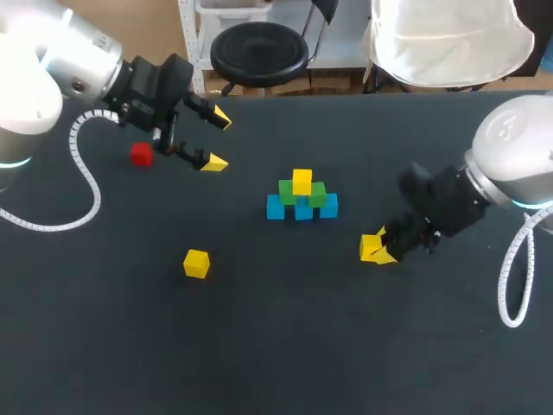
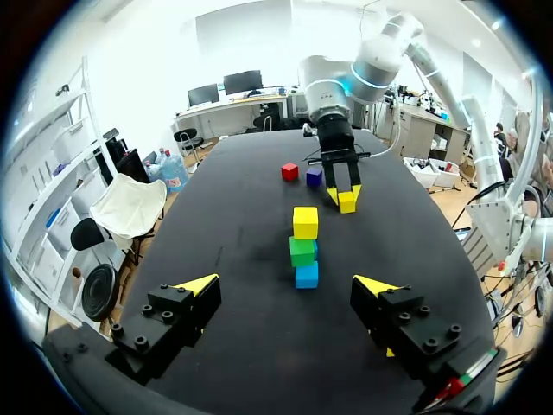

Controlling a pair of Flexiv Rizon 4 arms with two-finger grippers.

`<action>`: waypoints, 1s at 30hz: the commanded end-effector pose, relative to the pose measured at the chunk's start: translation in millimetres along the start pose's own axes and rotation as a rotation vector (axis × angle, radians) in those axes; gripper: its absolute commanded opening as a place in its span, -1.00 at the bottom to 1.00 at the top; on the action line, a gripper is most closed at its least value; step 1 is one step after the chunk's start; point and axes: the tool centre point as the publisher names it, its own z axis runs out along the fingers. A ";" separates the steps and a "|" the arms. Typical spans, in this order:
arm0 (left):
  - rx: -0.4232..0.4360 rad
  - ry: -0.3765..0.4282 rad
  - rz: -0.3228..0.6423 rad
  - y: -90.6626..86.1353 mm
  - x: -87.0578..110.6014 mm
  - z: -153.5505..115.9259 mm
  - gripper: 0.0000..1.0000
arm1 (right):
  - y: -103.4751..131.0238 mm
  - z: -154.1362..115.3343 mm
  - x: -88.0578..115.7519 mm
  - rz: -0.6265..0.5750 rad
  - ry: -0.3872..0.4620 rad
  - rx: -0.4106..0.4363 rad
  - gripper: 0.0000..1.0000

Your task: Place the blue cubes, place green cubes on the blue cubes, place the yellow cubes on the green cubes, then place the red cubes on the yellow cubes, and place purple cube on the red cubes.

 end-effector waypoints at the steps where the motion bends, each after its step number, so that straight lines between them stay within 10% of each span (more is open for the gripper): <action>1: 0.002 0.001 0.000 0.9 0.0 0.1 1.00 | -14.4 12.5 3.4 -0.012 0.000 -0.059 -1.00; 8: 0.002 0.001 0.000 0.9 0.0 0.1 1.00 | -16.7 13.3 3.5 -0.016 0.018 -0.085 0.00; 11: 0.002 0.001 0.000 0.9 0.0 0.1 1.00 | -16.5 13.0 2.4 -0.017 0.021 -0.090 1.00; 30: 0.002 0.001 0.000 0.9 0.0 0.1 1.00 | -10.1 -0.9 -17.9 -0.174 0.073 -0.053 1.00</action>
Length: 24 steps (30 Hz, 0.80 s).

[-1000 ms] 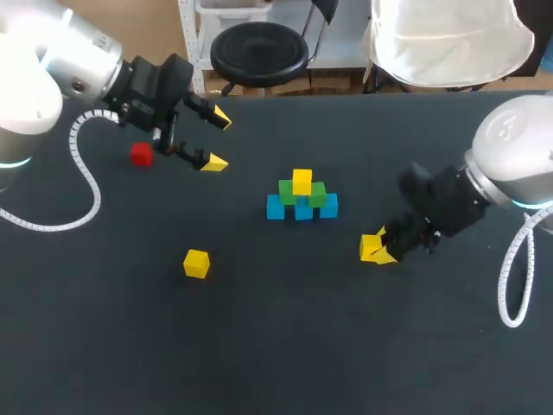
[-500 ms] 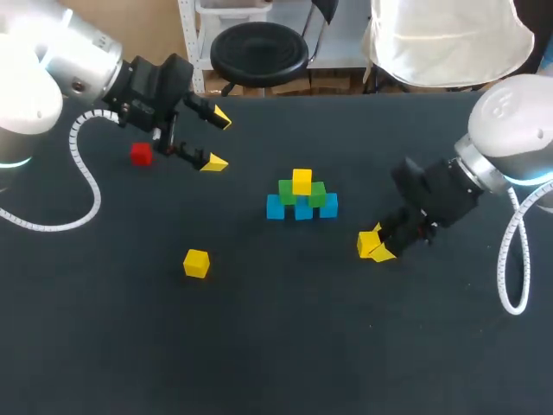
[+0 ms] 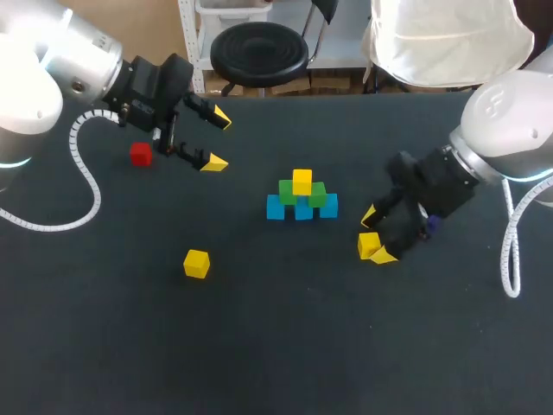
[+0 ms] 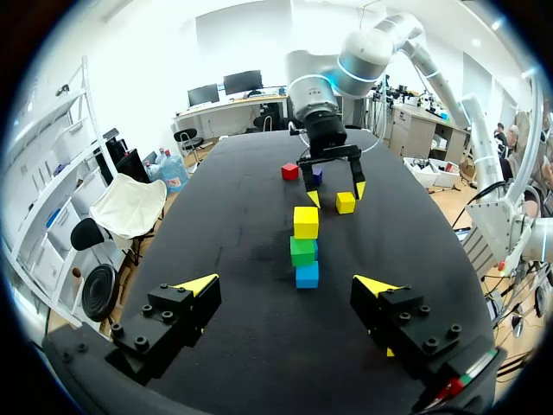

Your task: Place the blue cubes, place green cubes on the blue cubes, place the yellow cubes on the green cubes, then place the red cubes on the yellow cubes, and place purple cube on the red cubes.

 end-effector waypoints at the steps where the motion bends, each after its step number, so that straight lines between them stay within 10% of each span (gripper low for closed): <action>1: 0.002 0.001 0.000 0.9 0.1 0.1 1.00 | 1.8 2.6 -3.6 -0.020 0.015 -0.002 1.00; 19: 0.002 0.001 0.000 0.9 0.1 0.1 1.00 | 5.8 -4.6 -1.3 -0.041 0.041 0.012 0.39; 24: 0.002 0.001 0.000 0.9 0.1 0.1 1.00 | 5.9 -2.5 0.0 -0.038 0.035 0.010 -0.58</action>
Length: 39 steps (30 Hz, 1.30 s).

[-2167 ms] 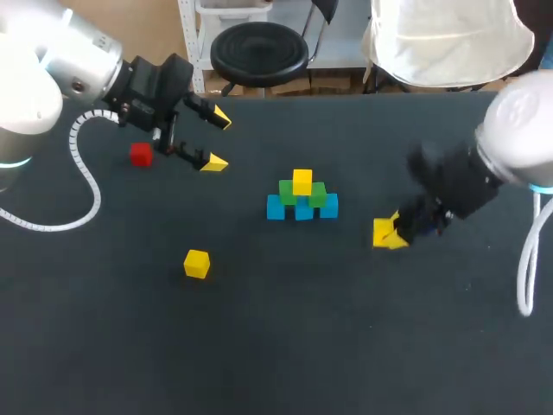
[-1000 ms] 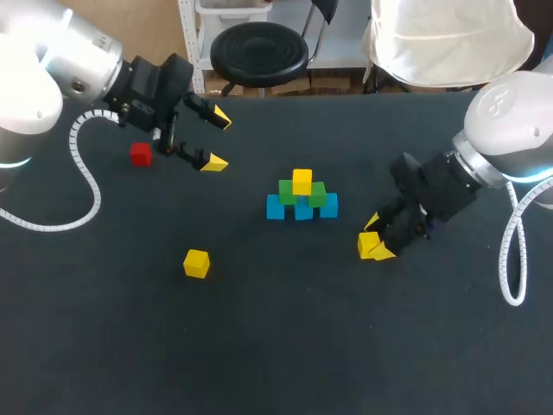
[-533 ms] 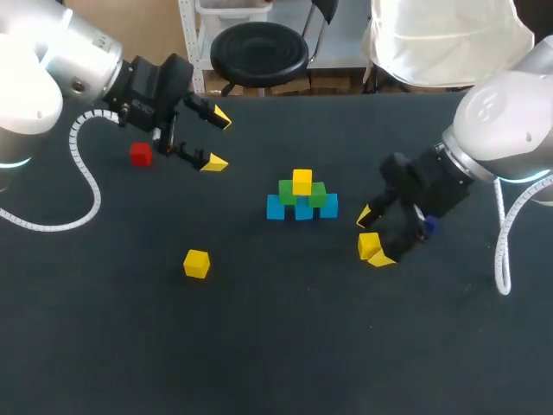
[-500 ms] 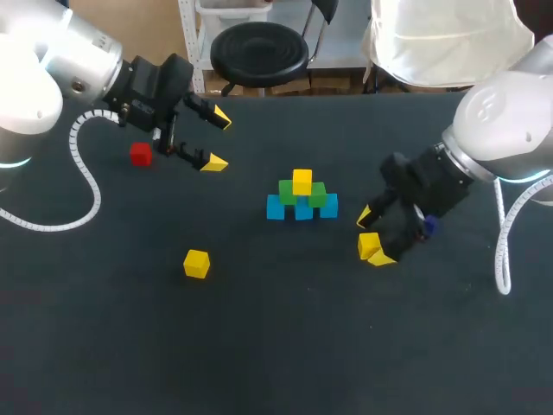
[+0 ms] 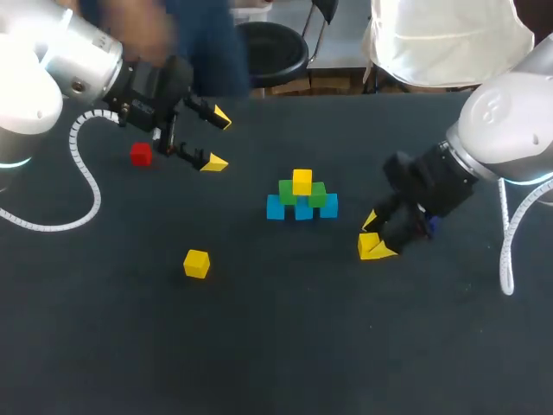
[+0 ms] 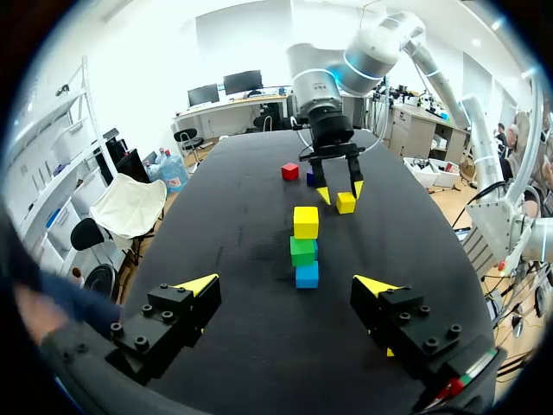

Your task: Place the blue cubes, place green cubes on the blue cubes, place the yellow cubes on the green cubes, then place the red cubes on the yellow cubes, and place purple cube on the red cubes.

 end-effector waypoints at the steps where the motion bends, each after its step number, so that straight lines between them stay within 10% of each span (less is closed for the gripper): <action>1: 0.002 0.001 0.000 0.9 0.0 0.1 1.00 | 0.4 1.6 1.1 0.001 -0.004 0.001 -0.76; 2: 0.002 0.001 0.000 0.9 0.0 0.1 1.00 | 0.5 1.7 1.2 0.001 -0.004 0.002 -1.00; 39: 0.002 0.001 0.000 0.9 0.0 0.1 1.00 | -12.6 -43.2 -46.2 0.068 0.041 0.003 -1.00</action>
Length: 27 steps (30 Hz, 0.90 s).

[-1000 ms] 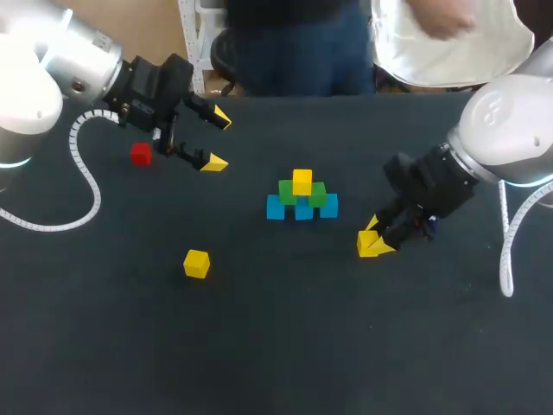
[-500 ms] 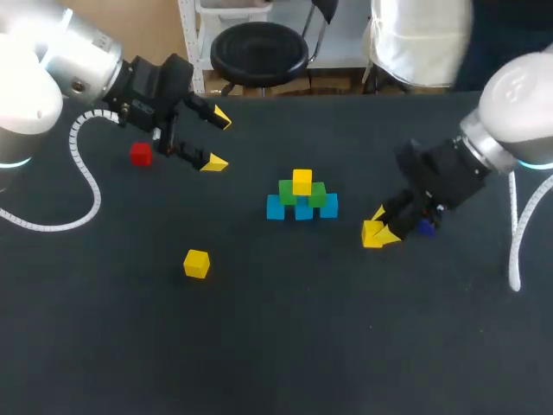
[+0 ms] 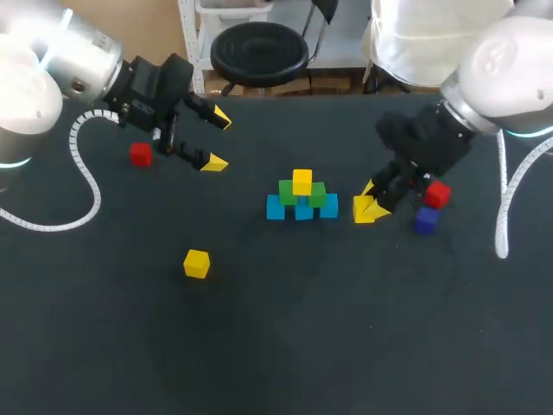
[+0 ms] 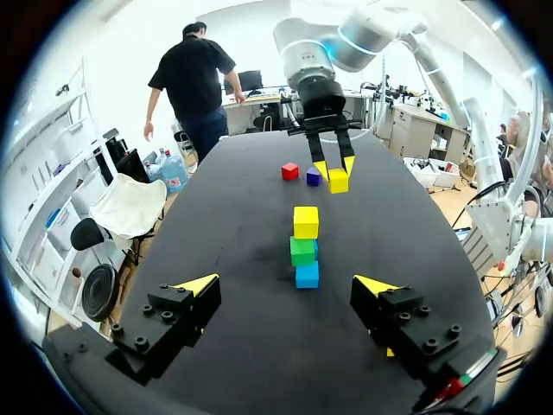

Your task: Place the blue cubes, place green cubes on the blue cubes, place the yellow cubes on the green cubes, then place the red cubes on the yellow cubes, and place purple cube on the red cubes.

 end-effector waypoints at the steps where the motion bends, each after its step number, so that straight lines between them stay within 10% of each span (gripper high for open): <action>1: 0.002 0.001 0.000 0.9 0.0 0.1 1.00 | 0.4 0.2 0.3 0.000 -0.001 0.001 -1.00; 12: 0.002 0.001 0.000 0.9 0.0 0.1 1.00 | 0.4 0.2 0.3 0.000 -0.001 0.001 -1.00; 27: 0.002 0.001 0.000 0.9 0.0 0.1 1.00 | -6.1 -12.4 -65.7 -0.092 0.064 0.101 -1.00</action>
